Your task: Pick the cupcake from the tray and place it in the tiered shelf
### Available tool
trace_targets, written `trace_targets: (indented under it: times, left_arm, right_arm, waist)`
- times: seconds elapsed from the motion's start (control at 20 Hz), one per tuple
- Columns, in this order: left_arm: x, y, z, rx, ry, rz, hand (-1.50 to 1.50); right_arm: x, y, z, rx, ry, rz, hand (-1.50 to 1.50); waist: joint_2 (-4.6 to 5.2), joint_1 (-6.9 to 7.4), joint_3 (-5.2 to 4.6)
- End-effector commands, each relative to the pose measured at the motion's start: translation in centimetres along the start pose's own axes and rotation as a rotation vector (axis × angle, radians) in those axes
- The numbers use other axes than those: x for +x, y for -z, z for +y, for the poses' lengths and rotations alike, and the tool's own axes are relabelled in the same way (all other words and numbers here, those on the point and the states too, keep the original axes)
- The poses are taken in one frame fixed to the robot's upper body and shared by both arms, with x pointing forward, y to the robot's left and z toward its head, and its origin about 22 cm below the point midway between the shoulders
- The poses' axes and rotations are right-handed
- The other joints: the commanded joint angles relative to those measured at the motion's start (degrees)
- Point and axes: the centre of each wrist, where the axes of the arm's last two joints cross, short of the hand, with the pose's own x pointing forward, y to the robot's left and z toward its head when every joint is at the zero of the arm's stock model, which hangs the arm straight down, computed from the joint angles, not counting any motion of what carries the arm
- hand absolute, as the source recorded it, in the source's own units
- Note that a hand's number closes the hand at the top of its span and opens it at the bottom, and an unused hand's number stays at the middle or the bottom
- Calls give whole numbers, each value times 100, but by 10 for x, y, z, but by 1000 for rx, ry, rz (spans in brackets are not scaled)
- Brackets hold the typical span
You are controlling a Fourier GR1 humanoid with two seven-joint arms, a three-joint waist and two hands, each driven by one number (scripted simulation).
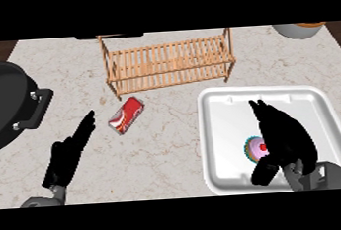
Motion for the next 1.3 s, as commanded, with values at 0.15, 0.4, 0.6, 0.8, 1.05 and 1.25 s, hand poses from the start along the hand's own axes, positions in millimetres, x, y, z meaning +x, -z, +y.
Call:
trace_targets:
  times: [0.15,0.4,0.6,0.8,1.05,1.25]
  left_arm:
    - [-15,2,-1,-8,2,5,0]
    - [5,1,3,-4,3,1,0]
    - [-4,-3,4,-6,-4,-4,0]
    - [-10,-11,-1,-7,7,-7,0]
    - [-11,-6,-11,-14,-14,16,0]
    - [-12,-5,7,5,1,7,0]
  right_arm:
    - [2,1,2,3,-105,161,-150]
    - [-12,4,10,22,-102,158,-150]
    - [-6,29,27,28,-122,175,-150]
    - [-5,25,27,27,-143,173,-150]
    - [-11,19,46,49,-156,189,-150]
    - [-12,33,64,56,-134,192,-150]
  waist:
    - [7,-43,-3]
    - [0,-36,4]
    - [12,-4,4]
    - [3,-8,4]
    - [0,-41,3]
    - [4,-28,4]
